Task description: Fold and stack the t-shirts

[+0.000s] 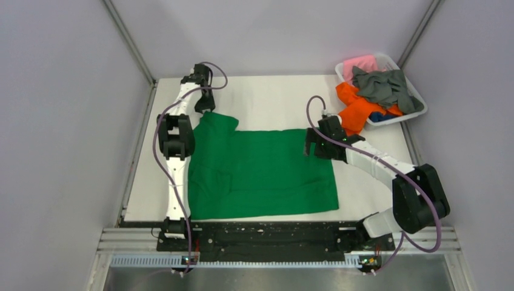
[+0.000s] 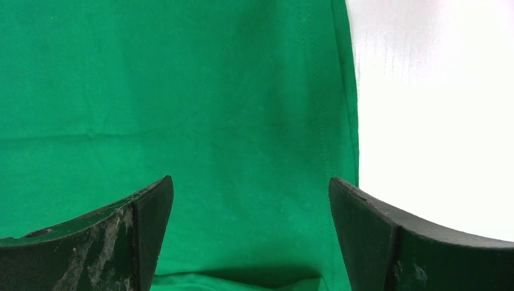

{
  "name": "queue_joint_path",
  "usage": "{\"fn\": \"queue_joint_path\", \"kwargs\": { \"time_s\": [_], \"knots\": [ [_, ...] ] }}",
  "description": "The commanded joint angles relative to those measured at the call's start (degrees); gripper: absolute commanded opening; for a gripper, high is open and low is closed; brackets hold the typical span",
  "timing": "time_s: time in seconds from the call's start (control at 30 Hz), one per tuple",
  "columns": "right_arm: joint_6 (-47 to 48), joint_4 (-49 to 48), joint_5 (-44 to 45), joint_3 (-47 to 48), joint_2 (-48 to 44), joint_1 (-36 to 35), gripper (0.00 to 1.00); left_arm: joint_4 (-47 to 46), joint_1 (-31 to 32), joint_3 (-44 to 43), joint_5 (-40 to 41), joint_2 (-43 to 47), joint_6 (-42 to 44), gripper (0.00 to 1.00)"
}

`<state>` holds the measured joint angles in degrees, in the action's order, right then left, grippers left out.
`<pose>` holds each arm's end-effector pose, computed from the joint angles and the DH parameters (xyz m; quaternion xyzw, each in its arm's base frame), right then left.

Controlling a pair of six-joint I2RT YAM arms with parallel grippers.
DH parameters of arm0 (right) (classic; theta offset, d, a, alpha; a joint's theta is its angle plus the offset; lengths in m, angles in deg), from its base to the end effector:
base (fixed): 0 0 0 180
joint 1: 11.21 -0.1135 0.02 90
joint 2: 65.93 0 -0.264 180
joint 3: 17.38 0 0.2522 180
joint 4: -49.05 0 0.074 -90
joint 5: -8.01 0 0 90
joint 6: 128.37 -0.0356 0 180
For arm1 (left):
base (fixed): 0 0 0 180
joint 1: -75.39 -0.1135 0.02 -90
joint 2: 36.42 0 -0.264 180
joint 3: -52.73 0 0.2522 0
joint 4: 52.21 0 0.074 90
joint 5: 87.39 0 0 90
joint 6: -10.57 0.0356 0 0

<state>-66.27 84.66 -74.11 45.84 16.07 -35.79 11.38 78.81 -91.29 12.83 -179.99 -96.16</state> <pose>0.2618 0.1144 0.2049 0.0485 0.9488 0.0762 0.3025 0.5333 -0.0255 0.1750 -0.1328 0.9599 0.0448 0.2429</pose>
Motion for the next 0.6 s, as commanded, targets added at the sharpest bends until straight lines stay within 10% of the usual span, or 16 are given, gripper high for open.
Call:
{"fn": "queue_joint_path", "kwargs": {
  "time_s": [0.0, 0.2, 0.37, 0.57],
  "knots": [
    [-0.1, -1.81, 0.16, -0.34, -2.95, 0.36, 0.97, 3.84, -0.17, 1.4, -2.51, -1.28, 2.78, 0.46],
    [-0.22, -2.07, 1.28, -0.58, -3.44, 0.45, 0.97, 4.04, -0.08, 3.51, -5.22, -1.36, 3.95, 0.38],
    [-0.07, -2.87, 5.32, 1.51, -1.97, 1.11, 0.98, 4.52, -0.07, 2.68, -3.43, -2.38, 2.83, 0.01],
    [-0.99, -1.61, 8.15, 11.58, 7.38, 3.29, 0.95, 2.28, -0.08, 5.43, -2.26, 0.54, 1.26, 0.0]
  ]
}}
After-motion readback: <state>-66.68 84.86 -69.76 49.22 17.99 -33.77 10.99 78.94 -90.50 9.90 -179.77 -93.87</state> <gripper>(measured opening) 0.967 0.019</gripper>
